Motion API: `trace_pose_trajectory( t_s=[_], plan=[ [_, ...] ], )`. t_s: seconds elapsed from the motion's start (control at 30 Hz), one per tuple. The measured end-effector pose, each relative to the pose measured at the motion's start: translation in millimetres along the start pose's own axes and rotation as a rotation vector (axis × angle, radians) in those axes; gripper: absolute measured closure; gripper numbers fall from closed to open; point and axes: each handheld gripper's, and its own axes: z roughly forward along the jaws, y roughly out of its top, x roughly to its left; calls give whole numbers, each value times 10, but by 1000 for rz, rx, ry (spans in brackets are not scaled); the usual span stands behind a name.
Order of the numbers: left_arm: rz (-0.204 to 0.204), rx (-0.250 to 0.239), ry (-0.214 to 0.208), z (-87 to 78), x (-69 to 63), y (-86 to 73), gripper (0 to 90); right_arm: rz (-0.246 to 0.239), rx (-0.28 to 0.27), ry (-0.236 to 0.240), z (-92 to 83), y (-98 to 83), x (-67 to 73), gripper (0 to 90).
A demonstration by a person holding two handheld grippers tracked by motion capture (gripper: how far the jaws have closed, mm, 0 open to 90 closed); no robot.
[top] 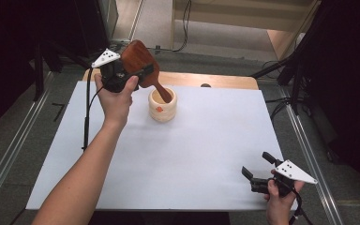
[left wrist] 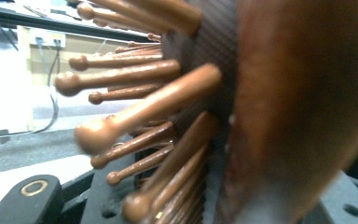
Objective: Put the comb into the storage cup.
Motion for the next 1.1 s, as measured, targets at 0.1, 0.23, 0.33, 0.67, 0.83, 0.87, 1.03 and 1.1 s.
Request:
trace_pose_trajectory(
  t_s=[0.1,0.23,0.33,0.67,0.83,0.87,1.03,1.1],
  plan=[
    [-6,-3,11,10,33,2,560,-1,-2,0,0,-1,-1,0],
    [-3,-14,20,10,68,8,559,1,-2,-2,-3,-2,-7,0],
    [0,-18,28,13,95,9,558,2,-2,-2,-2,-2,-8,0],
    [-3,-9,80,64,189,-63,557,5,-3,-2,-3,-1,-6,0],
    [-6,10,97,107,231,-141,555,1,-4,-2,-4,1,-6,0],
    [-10,12,100,112,235,-151,555,1,-4,-2,-4,1,-6,0],
    [-18,24,112,145,267,-221,555,3,-4,-3,-4,-1,-9,0],
    [-20,28,116,159,277,-248,555,3,-4,-3,-3,-1,-10,0]
  ],
)
